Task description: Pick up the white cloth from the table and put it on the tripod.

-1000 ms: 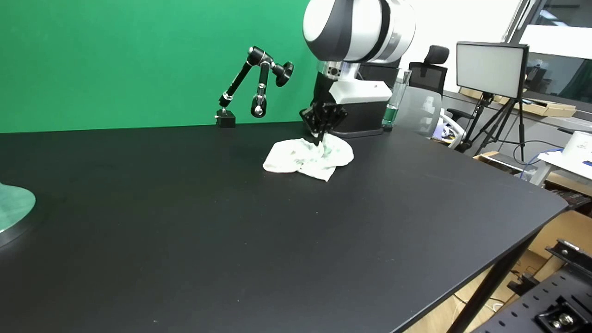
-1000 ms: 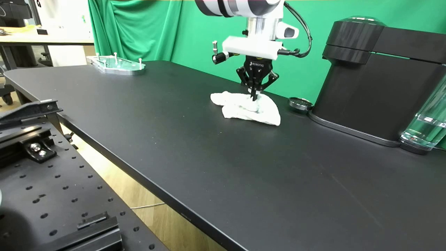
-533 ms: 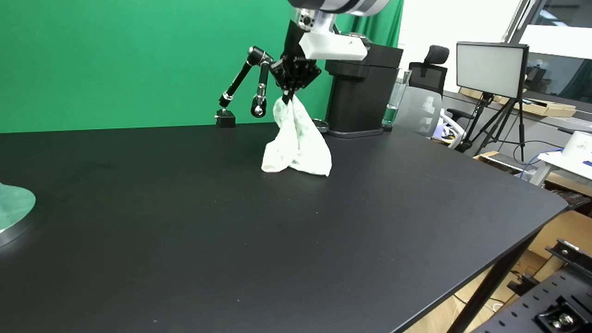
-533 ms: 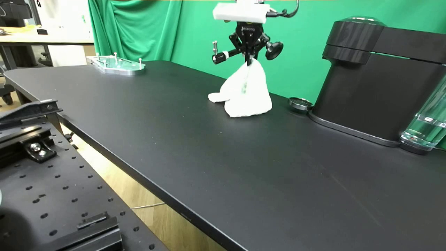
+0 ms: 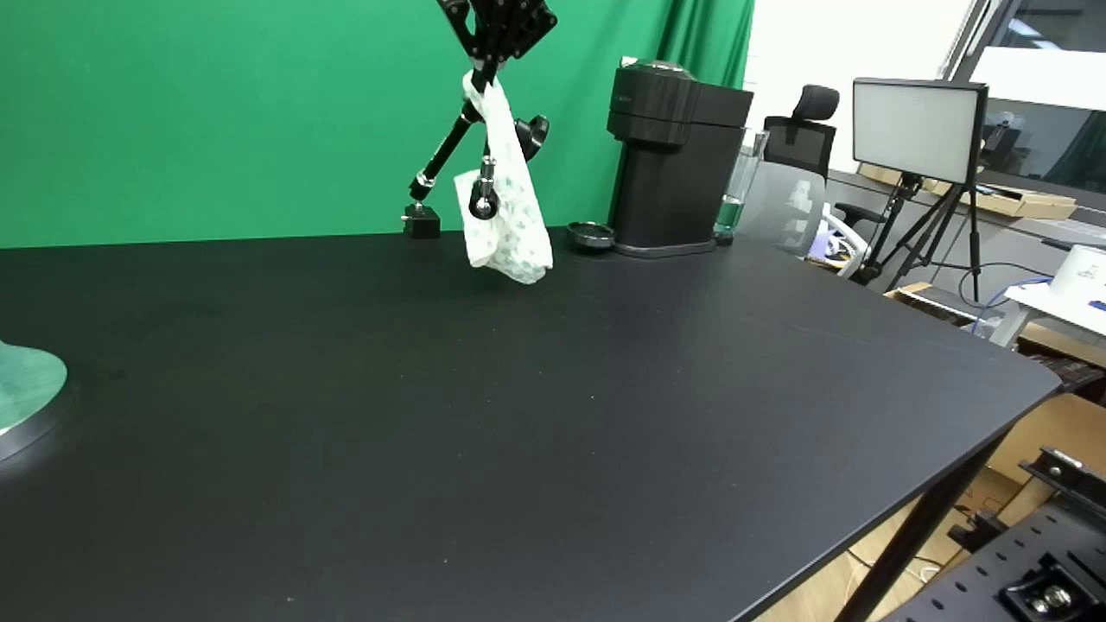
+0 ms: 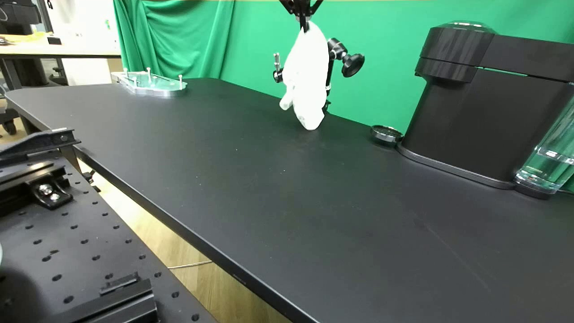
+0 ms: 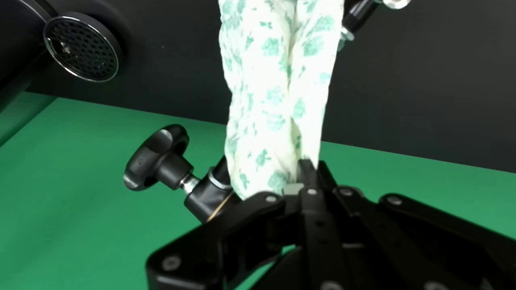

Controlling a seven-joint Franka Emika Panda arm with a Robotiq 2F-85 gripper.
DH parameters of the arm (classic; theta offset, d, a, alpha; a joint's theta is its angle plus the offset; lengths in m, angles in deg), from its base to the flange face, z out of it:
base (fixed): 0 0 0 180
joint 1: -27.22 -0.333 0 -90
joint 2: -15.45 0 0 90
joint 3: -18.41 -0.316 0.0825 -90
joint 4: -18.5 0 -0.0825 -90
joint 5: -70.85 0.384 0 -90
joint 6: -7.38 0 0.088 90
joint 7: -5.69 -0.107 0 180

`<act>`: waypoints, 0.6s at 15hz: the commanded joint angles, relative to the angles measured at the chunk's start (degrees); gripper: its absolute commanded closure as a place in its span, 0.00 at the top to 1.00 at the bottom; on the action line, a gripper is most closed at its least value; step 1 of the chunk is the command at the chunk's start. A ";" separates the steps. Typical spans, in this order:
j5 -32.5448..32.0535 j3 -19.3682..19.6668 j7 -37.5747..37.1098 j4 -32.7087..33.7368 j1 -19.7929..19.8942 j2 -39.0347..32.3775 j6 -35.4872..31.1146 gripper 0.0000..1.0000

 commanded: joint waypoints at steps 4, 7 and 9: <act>-5.11 0.19 -6.01 -0.28 -5.35 1.36 4.37 0.00; -5.82 0.07 -6.87 0.61 -7.46 -0.61 6.57 0.00; -7.24 -3.11 -7.85 1.03 -5.13 -1.82 7.84 0.00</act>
